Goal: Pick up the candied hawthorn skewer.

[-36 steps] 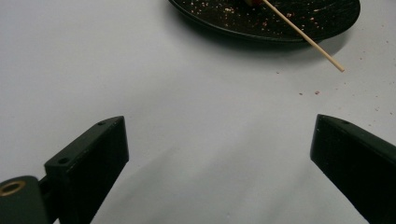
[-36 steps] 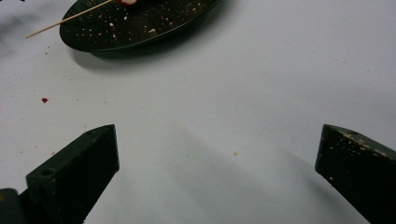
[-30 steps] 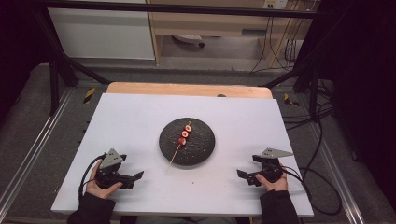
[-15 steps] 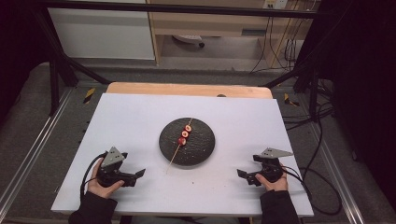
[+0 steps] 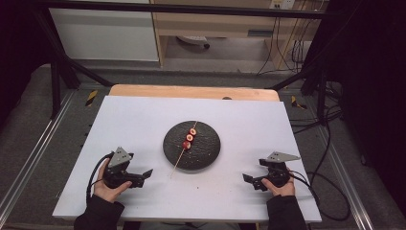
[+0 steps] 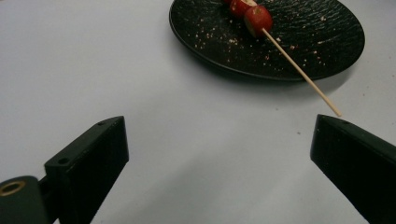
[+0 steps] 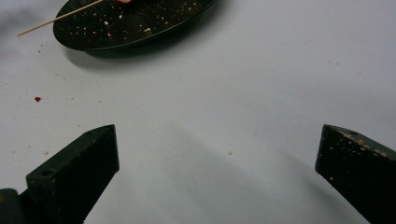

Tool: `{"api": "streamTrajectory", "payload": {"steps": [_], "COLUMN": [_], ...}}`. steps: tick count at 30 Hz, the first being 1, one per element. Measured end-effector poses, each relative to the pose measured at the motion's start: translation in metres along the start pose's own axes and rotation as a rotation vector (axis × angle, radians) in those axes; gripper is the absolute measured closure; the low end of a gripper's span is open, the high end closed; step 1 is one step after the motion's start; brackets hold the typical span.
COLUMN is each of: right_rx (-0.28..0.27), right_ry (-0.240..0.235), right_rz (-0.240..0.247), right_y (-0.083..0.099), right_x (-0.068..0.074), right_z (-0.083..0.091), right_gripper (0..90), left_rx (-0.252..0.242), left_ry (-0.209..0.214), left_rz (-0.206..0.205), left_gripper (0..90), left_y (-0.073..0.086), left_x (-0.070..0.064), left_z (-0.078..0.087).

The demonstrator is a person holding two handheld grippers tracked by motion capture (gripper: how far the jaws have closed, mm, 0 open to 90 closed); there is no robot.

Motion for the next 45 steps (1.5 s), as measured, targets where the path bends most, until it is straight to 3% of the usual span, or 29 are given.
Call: {"api": "streamTrajectory", "payload": {"steps": [9,23,31,34,43,45], "right_rx": [0.001,0.001,0.001,0.001,0.002,0.003], "right_ry": [0.002,0.007,0.007,0.006,0.004,0.003], "right_rz": [0.000,0.000,0.001,0.002,-0.001,-0.001], "right_y": [0.000,0.000,0.000,0.000,0.001,0.001], "right_x": [0.000,0.000,0.000,0.000,0.000,0.000], "right_z": [0.000,0.000,0.000,0.000,0.000,0.000], "right_gripper": [0.6,0.6,0.6,0.6,0.6,0.6], "left_rx": [0.020,0.050,0.098,0.125,0.209,0.227], "left_ry": [-0.009,0.009,0.002,0.002,0.015,0.024], "left_rz": [0.011,0.016,0.017,0.009,-0.005,0.004], "left_gripper": [4.5,8.3,18.0,28.2,46.4,55.5], "left_y": [-0.017,-0.051,-0.061,-0.063,-0.069,-0.069], "left_x": [-0.002,-0.017,-0.023,-0.026,-0.038,-0.039], "left_z": [-0.010,-0.044,-0.068,-0.076,-0.094,-0.098]}}
Point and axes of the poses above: each handheld gripper's, and its own axes: z roughly backward along the jaws, y roughly out of its underside, x roughly to its left, the point moved 7 cm from there along -z, roughly forward along the jaws, and after that the axes turned 12 degrees about -z, right-handed, at the moved point
